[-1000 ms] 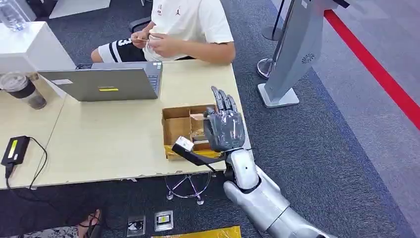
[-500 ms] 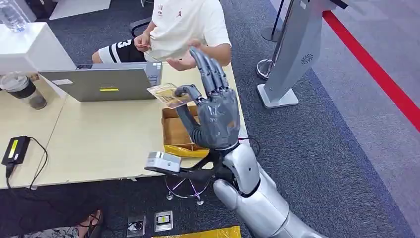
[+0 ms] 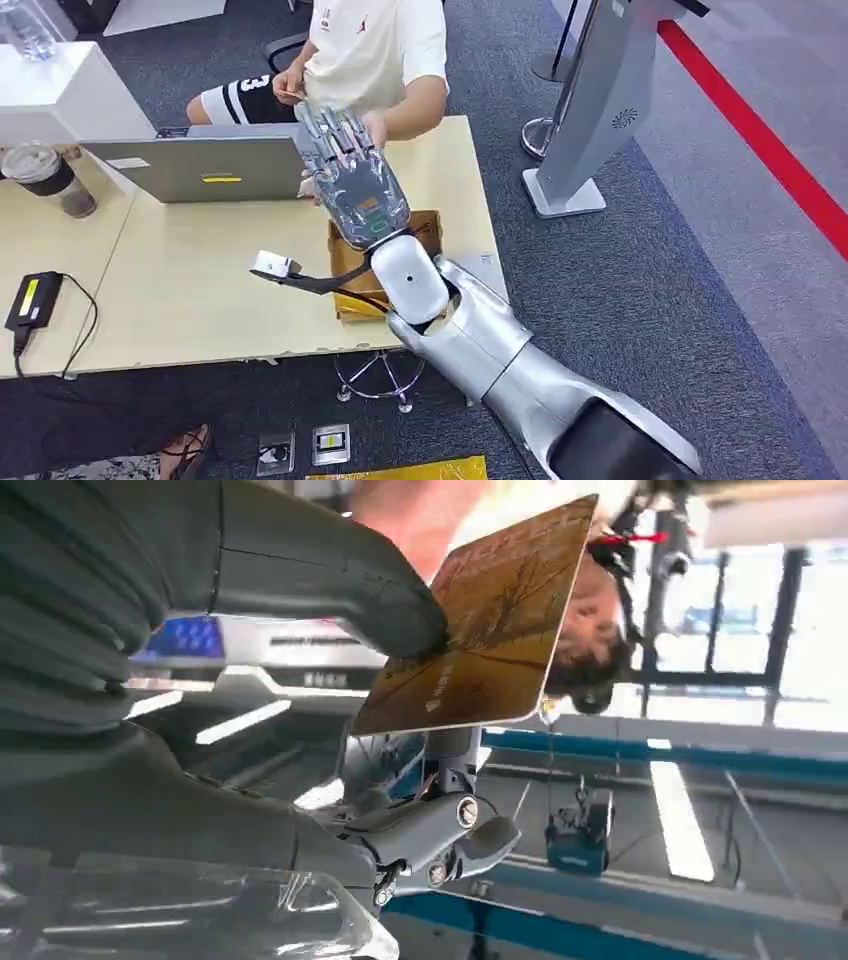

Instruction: Pass the card to the sensor for recognition and then transmit it.

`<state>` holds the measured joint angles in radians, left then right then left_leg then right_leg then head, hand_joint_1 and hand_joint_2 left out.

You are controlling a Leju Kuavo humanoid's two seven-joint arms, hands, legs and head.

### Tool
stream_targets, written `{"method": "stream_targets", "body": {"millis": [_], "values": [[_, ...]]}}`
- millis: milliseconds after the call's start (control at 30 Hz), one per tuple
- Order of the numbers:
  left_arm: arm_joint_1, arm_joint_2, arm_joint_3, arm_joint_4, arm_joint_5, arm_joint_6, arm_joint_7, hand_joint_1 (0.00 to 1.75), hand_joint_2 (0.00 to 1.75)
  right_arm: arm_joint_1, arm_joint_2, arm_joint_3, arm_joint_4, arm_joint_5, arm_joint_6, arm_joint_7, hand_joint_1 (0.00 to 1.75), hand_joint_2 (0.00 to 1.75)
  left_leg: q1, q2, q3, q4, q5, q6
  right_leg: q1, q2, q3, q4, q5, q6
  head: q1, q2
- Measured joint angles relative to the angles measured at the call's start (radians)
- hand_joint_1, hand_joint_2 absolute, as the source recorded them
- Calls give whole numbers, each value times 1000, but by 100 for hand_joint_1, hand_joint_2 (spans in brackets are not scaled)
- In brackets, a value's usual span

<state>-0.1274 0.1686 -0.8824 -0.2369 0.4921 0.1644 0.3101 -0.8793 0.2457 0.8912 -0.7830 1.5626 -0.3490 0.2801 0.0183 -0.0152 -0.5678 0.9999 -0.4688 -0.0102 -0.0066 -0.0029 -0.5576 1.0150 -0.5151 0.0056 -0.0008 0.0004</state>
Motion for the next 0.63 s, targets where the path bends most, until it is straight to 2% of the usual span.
{"method": "stream_targets", "body": {"millis": [267, 300, 333, 633], "values": [[0, 0, -9, 0, -5, -4, -11, 0, 175, -65, 10, 66, 136, 1, 48, 17, 175, 175, 0, 0, 0, 0, 0, 0, 0, 0, 0, 0, 0, 0, 0, 0], [0, 0, -9, 0, -4, -2, -11, 0, 175, -69, 11, 70, 149, 1, 50, 19, 10, 175, 0, 0, 1, 0, 0, 0, 0, 0, 0, 0, 0, 0, 0, 0], [0, 0, -9, 0, -3, 0, -11, 0, 175, -73, 11, 73, 159, 1, 52, 22, 0, 175, 0, 0, 1, 0, 0, 0, 0, 1, 0, 0, 0, 0, 0, 0], [0, -4, -9, 0, 8, 23, -5, 0, 175, -82, 11, 100, 221, 1, 26, 46, 0, 175, 0, 1, 1, 0, 0, 0, 0, 2, 0, 0, 0, 0, 0, 0]]}}
